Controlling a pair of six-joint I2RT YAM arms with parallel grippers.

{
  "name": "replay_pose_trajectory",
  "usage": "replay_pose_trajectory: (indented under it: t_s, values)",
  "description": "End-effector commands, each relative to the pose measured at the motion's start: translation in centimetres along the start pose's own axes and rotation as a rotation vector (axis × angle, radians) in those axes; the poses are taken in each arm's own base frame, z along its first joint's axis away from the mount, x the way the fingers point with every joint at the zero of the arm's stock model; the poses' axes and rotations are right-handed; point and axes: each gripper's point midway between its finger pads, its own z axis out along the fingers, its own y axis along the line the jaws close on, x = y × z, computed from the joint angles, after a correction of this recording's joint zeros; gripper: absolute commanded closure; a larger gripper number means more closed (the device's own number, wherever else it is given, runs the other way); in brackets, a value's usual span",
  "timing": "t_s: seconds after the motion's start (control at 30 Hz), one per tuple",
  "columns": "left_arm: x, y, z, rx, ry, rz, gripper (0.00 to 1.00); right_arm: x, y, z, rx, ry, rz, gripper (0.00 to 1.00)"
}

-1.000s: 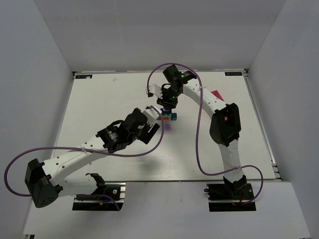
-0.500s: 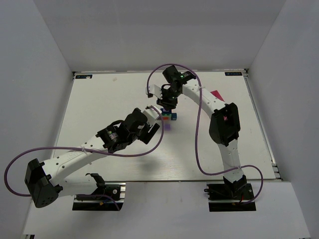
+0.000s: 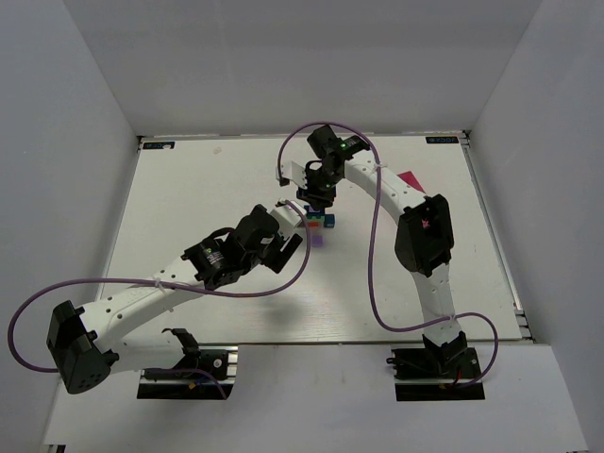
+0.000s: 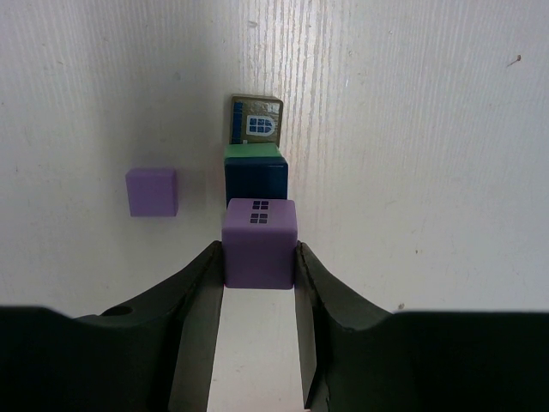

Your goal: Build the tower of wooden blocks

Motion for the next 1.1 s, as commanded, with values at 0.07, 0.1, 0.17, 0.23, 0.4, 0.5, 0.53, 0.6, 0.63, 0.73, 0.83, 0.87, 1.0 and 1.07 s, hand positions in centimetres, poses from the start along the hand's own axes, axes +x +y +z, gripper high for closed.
replay_pose_trajectory:
  t_s: [0.07,0.1,0.17,0.23,0.4,0.5,0.53,0.6,0.63,0.73,0.83,0.87,1.0,1.07]
  values:
    - [-0.69,0.48,-0.72,-0.005,-0.036,-0.019,0.16,-1.14,-0.74,-0.47,0.026,-0.025,-0.018,0.71]
    - [-0.69,0.48,-0.72,-0.005,-0.036,-0.019,0.16,-1.14,-0.77,-0.44,0.026,-0.025,-0.018,0.71]
    - [-0.69,0.48,-0.72,-0.005,-0.036,-0.019,0.16,-1.31,-0.79,-0.51,0.028,-0.028,-0.021,0.69]
    - [-0.69,0.48,-0.72,-0.005,-0.036,-0.019,0.16,-1.17,-0.85,-0.55,0.031,-0.024,-0.019,0.68]
    - [-0.69,0.48,-0.72,-0.005,-0.036,-0.019,0.16,-1.1,-0.77,-0.36,0.027,-0.021,-0.019,0.65]
    - [-0.69,0.48,-0.72,-0.005,-0.036,-0.019,0.16,-1.08,-0.87,-0.46,0.031,-0.021,-0.019,0.63]
    - [-0.69,0.48,-0.72,-0.005,-0.036,-0.019,0.16,-1.13,-0.76,-0.38,0.03,-0.019,-0.021,0.63]
    - [-0.69,0.48,-0.72,-0.005,-0.036,-0.019,0.16,-1.12,-0.88,-0.4,0.033,-0.021,-0.022,0.62]
    - [-0.69,0.48,-0.72,-0.005,-0.036,-0.019,0.16,-1.2,-0.74,-0.27,0.029,-0.022,-0.024,0.62]
    - [-0.69,0.48,-0.72,-0.005,-0.036,-0.019,0.16,-1.23,-0.83,-0.35,0.033,-0.021,-0.024,0.59]
    - [-0.69,0.48,-0.72,-0.005,-0.036,-0.019,0.16,-1.12,-0.79,-0.3,0.031,-0.02,-0.02,0.55]
    - [-0.69,0.48,-0.72,-0.005,-0.036,-0.019,0.16,-1.12,-0.85,-0.31,0.033,-0.02,-0.023,0.55]
    - [-0.69,0.48,-0.72,-0.005,-0.036,-0.019,0.16,-1.11,-0.62,-0.16,0.026,-0.017,-0.022,0.49]
    - [-0.69,0.48,-0.72,-0.005,-0.036,-0.019,0.16,-1.29,-0.72,-0.21,0.029,-0.024,-0.028,0.48]
